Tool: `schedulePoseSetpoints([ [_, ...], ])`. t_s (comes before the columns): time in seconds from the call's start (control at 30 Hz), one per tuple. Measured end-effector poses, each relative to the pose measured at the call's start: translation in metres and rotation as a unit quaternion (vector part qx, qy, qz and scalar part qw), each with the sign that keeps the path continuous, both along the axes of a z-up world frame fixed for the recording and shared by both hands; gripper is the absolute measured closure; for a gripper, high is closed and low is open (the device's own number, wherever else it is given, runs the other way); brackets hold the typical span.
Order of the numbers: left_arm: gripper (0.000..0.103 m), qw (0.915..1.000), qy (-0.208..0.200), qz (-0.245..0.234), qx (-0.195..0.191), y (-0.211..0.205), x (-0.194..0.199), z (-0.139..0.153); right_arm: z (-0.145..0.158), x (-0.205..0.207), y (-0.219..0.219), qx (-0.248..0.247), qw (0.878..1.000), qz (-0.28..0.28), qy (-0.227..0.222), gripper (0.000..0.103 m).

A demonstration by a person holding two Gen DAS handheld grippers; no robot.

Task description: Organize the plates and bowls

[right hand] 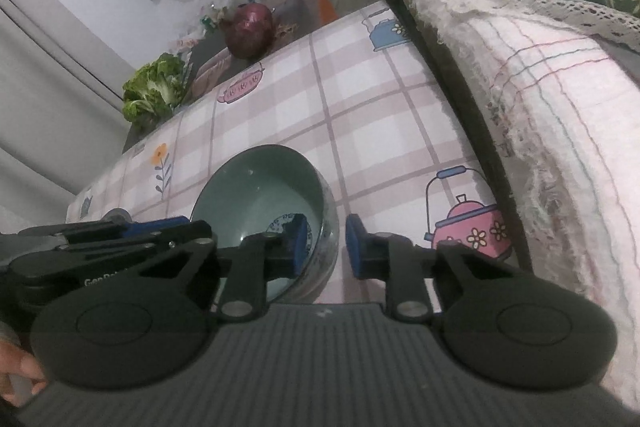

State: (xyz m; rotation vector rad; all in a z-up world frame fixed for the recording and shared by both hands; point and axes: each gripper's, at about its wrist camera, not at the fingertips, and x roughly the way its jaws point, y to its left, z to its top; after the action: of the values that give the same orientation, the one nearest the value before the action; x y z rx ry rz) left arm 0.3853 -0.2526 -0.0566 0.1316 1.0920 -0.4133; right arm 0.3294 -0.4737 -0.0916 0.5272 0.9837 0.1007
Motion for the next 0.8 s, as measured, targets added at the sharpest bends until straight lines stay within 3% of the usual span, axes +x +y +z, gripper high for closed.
schedulePoseSetpoints([
  [0.07,0.094,1.0,0.0,-0.004,0.001,-0.002,-0.002,0.001,-0.002,0.0,0.001,0.001,1.0,0.0,0.002,0.09],
  [0.33,0.094,0.9998,0.006,0.006,0.018,0.012,-0.013,0.004,-0.003,-0.001,0.013,0.013,1.0,0.021,0.002,0.09],
  [0.53,0.087,0.9997,0.013,0.011,0.019,0.023,-0.018,0.003,-0.004,-0.005,0.025,0.018,0.999,0.044,0.0,0.088],
  [0.8,0.086,0.9989,0.029,0.017,0.034,0.011,-0.015,-0.016,-0.01,-0.001,0.027,0.023,0.999,0.039,0.011,0.086],
])
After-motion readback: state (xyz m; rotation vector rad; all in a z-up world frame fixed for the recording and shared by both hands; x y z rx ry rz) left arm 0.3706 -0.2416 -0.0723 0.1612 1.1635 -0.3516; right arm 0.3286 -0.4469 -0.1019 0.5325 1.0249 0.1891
